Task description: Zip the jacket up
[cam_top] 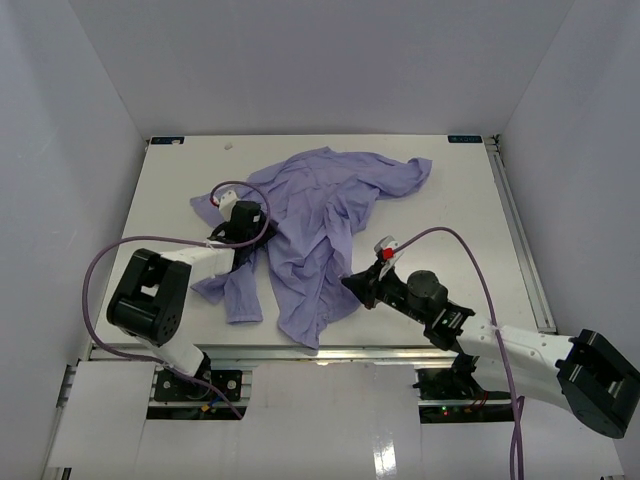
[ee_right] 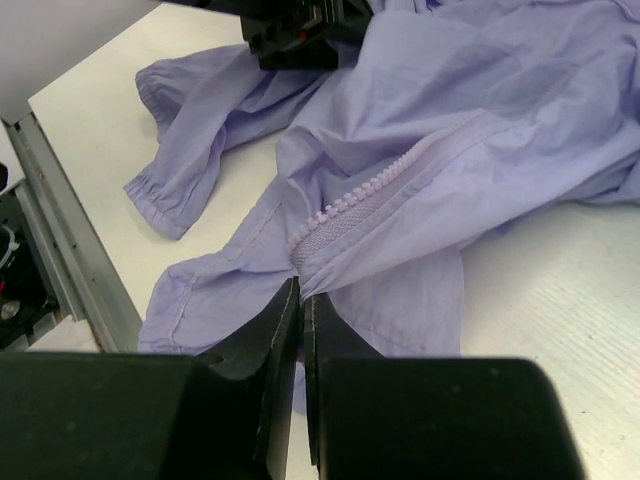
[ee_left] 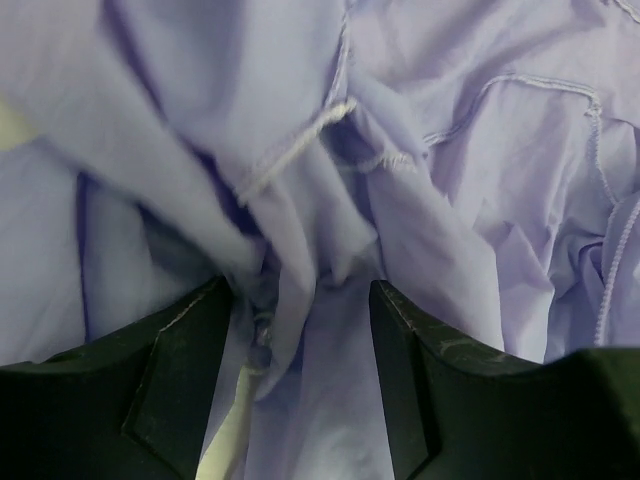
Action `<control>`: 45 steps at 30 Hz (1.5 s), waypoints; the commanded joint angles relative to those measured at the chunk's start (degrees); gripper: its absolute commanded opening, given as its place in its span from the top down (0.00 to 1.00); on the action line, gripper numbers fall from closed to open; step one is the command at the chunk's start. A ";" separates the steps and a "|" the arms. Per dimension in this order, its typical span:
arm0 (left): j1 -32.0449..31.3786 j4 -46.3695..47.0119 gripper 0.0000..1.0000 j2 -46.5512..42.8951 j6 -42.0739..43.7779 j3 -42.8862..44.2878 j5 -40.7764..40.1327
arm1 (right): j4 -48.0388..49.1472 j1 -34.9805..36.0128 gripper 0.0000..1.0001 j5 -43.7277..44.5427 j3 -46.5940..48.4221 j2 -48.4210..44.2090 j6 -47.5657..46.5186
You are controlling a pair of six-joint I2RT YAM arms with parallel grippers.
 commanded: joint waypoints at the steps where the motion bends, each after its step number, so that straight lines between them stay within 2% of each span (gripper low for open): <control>1: -3.22 0.73 0.32 0.43 2.28 2.59 1.54 | 1.23 -0.20 0.92 5.25 -0.12 -2.79 -0.59; 4: -3.31 -4.67 0.29 -6.55 -0.25 -0.85 -2.33 | -1.42 -0.28 0.92 7.05 1.01 -3.22 -1.35; 7: -3.19 -10.93 0.27 -14.04 -0.99 -3.68 -9.89 | -2.42 -0.52 0.92 7.47 1.88 -3.54 -1.36; 11: -1.70 -13.96 0.25 -20.74 0.89 -6.53 -12.71 | -4.43 -0.55 0.92 7.87 2.86 -3.94 -1.27; 15: 1.91 -14.81 0.26 -19.04 0.78 -7.02 -9.90 | -5.64 -0.72 0.92 9.16 2.79 -4.80 -1.20; 22: 3.44 -13.35 0.28 -7.82 -2.39 -7.30 -6.45 | -6.43 -0.81 0.92 9.86 1.94 -6.85 -1.37; 24: 4.05 -12.54 0.38 -6.29 -2.62 -7.71 -5.63 | -6.45 -0.90 0.92 10.04 1.64 -7.16 -1.52; 26: 4.59 -12.08 0.65 -6.93 -3.32 -8.59 -6.03 | -6.62 -0.90 0.92 10.14 1.37 -7.43 -1.62; 28: 5.61 -12.07 0.80 -9.22 -4.39 -10.09 -7.96 | -6.62 -0.90 0.92 9.98 1.22 -7.81 -1.62; 29: 6.53 -12.65 0.92 -11.17 -5.02 -10.88 -10.06 | -6.62 -0.90 0.92 9.67 1.09 -8.09 -1.52; 30: 7.67 -13.44 0.99 -13.44 -5.80 -11.29 -12.44 | -6.62 -0.95 0.92 9.37 0.96 -8.38 -1.29; 31: 9.57 -14.04 1.00 -16.16 -6.16 -11.33 -14.51 | -6.62 -0.94 0.92 9.01 0.88 -8.79 -1.18; 34: 13.42 -14.93 1.00 -22.08 -5.60 -10.13 -17.16 | -6.62 -0.90 0.92 8.76 0.46 -9.66 -1.27; 39: 14.62 -18.66 0.98 -23.54 -1.84 -3.27 -20.60 | -6.62 -1.04 0.92 8.96 0.17 -9.99 -1.46; 41: 14.63 -20.17 0.77 -23.21 -0.45 -0.17 -21.17 | -6.61 -1.07 0.92 9.09 0.05 -9.72 -1.45; 42: 14.71 -20.59 0.74 -23.29 -0.44 0.18 -21.41 | -6.53 -0.99 0.92 9.17 0.05 -9.64 -1.44; 45: 14.96 -20.27 0.53 -24.66 -1.14 -0.42 -21.60 | -6.44 -1.08 0.92 9.35 -0.04 -9.28 -1.44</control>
